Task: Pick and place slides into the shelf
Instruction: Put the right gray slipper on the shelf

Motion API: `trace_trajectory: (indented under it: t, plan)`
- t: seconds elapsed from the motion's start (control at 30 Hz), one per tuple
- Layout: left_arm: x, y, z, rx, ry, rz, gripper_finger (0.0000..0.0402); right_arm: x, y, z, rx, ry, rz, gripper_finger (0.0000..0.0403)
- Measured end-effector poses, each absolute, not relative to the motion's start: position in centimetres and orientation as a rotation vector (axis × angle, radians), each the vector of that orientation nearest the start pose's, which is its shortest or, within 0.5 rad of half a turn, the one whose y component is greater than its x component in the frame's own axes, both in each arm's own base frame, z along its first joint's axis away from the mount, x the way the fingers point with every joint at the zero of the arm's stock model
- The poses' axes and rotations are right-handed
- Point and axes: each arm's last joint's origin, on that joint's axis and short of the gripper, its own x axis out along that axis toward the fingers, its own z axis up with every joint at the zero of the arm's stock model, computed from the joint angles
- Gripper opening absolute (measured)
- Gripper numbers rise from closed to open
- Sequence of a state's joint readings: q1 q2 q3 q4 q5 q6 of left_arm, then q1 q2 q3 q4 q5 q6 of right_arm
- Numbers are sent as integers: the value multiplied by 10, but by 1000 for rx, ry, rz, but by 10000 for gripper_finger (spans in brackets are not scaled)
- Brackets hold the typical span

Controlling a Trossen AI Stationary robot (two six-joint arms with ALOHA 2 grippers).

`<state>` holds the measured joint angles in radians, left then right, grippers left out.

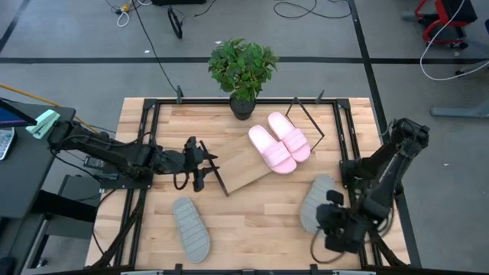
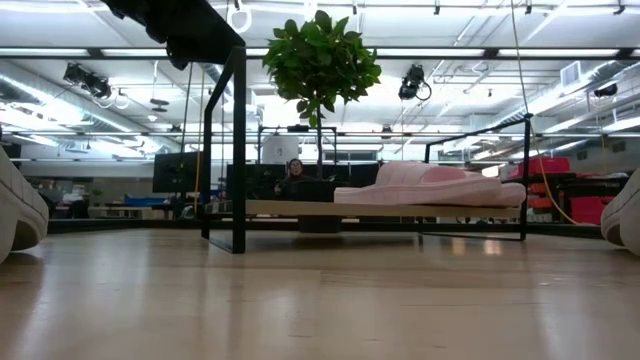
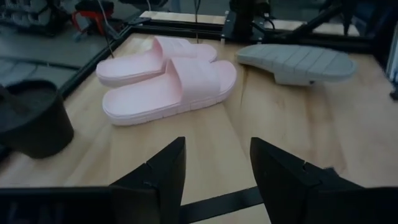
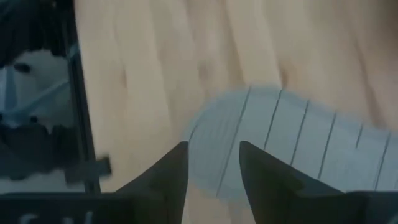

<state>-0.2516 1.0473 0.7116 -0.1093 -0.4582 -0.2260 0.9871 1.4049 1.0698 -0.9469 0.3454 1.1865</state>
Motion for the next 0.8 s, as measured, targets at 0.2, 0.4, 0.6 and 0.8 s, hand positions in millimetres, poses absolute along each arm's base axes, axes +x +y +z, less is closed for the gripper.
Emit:
trace_trajectory:
  t: [0.2, 0.4, 0.6, 0.8]
  plan:
    - [220, -43, 268, -143, 382, 263, 178, 117, 226, 234, 160, 1222, -116, 127]
    - [220, -44, 268, -174, 382, 253, 179, 96, 239, 217, -14, 1289, -89, 126]
    - [220, -44, 268, -180, 382, 254, 183, 97, 242, 205, -126, 1276, -126, 157]
    - [220, -44, 268, -199, 379, 258, 177, 99, 244, 198, -262, 1225, -96, 221]
